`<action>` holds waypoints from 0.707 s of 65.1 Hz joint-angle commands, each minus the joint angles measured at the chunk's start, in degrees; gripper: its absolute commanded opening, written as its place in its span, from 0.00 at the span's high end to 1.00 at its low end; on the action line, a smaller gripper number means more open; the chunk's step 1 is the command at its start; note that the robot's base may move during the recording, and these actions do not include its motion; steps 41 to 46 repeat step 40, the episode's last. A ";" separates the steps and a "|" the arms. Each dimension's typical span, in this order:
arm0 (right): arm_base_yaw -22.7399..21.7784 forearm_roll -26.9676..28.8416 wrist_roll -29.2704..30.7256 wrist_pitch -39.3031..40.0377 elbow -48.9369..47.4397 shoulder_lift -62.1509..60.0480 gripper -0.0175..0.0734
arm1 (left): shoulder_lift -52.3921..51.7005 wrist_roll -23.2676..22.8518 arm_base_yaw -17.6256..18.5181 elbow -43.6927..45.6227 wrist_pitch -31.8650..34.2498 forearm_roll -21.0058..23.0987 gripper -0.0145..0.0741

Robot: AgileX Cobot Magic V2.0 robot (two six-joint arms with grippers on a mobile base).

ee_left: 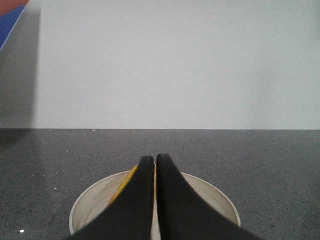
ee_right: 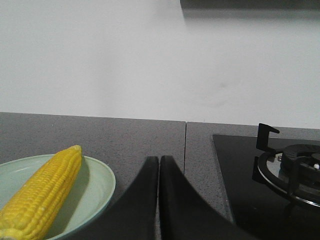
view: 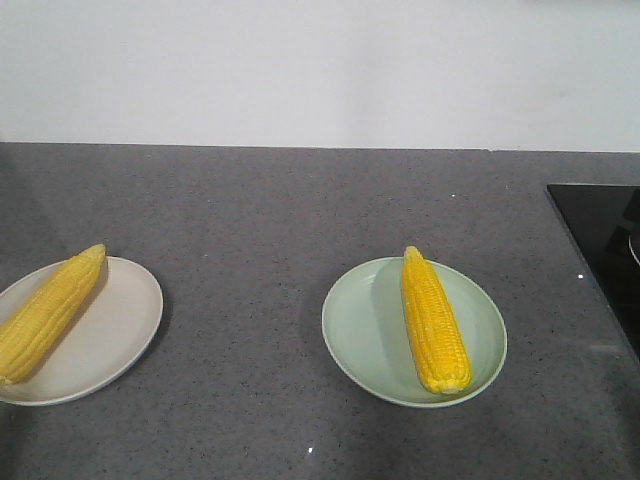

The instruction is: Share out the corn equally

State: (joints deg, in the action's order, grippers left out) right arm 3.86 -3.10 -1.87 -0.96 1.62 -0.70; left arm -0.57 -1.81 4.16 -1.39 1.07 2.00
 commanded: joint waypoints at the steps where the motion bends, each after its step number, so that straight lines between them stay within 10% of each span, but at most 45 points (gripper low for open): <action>1: -0.06 -0.43 -0.29 4.63 0.45 -0.45 0.81 | -1.01 0.06 0.41 0.94 4.08 0.51 0.84; 46: -0.06 -0.59 -0.28 4.63 0.45 -0.45 0.81 | -1.01 0.06 0.41 0.94 4.08 0.51 0.84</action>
